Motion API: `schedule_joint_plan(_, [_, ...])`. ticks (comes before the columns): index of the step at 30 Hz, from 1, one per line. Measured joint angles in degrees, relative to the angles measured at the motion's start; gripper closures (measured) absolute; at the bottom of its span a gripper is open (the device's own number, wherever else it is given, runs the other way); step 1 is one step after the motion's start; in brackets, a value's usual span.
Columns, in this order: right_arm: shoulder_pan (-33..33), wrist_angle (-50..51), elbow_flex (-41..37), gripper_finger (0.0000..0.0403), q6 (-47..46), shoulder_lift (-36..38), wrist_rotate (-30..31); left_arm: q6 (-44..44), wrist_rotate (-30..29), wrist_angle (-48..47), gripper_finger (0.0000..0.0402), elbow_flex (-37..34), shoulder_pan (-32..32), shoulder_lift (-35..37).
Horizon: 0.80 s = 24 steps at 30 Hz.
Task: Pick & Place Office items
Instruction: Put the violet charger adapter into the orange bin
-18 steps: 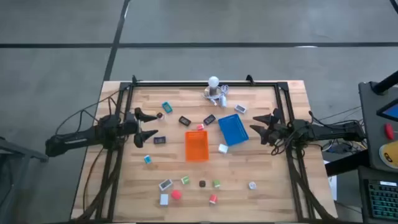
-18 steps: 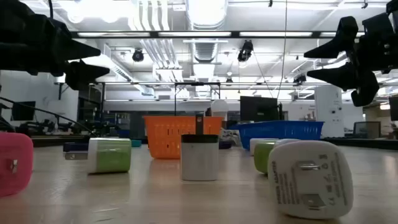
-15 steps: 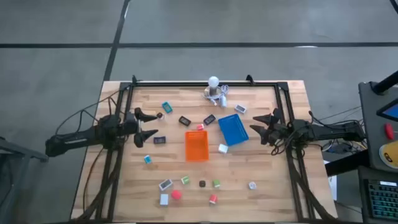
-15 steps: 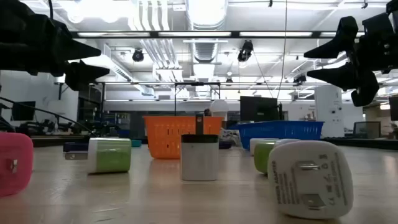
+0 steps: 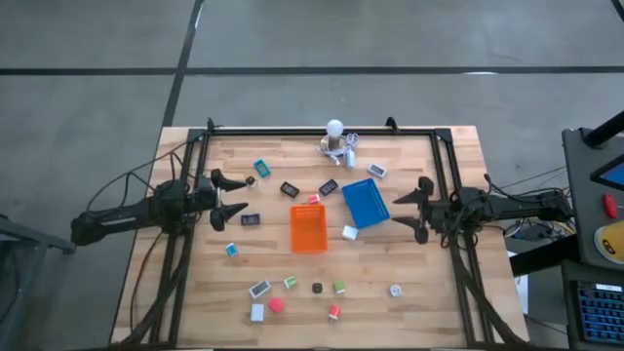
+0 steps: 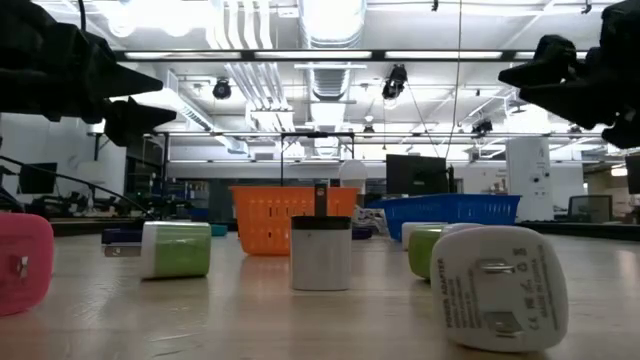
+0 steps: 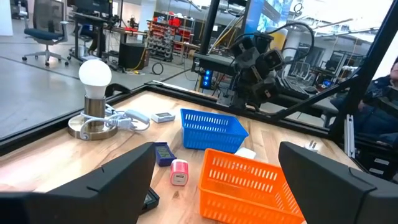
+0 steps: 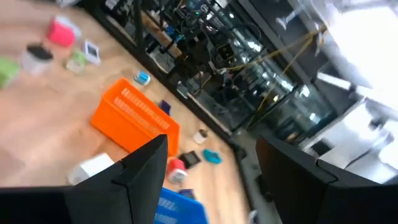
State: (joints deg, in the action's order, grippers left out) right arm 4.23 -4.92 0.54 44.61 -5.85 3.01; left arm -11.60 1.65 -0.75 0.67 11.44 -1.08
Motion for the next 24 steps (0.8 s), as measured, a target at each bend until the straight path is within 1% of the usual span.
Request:
schedule_joint_plan(2, [0.0,0.05,0.0,0.0161,2.9,0.0,-0.03,0.0,0.0,0.0,0.0055,0.0,-0.02,0.0])
schedule_joint_plan(6, [0.0,0.16,0.0,0.0161,1.69,0.02,-0.02,0.0,0.0,0.0,0.0055,0.0,-0.02,0.0])
schedule_joint_plan(7, [-0.01,0.76,0.02,0.0161,2.69,0.02,-0.01,0.0,0.0,0.0,0.0055,0.0,-0.01,0.0])
schedule_joint_plan(12, [-0.11,1.62,0.02,0.0161,17.3,0.0,-0.03,0.02,0.0,-0.01,0.0055,0.0,-0.02,-0.02])
schedule_joint_plan(15, [-0.11,1.72,0.02,0.0161,22.18,0.07,-0.01,0.02,-0.02,-0.02,0.0055,0.0,-0.02,-0.04])
schedule_joint_plan(24, [-0.11,0.99,0.02,0.0161,21.29,0.06,-0.32,0.11,-0.02,-0.02,0.0055,0.0,-0.02,-0.04])
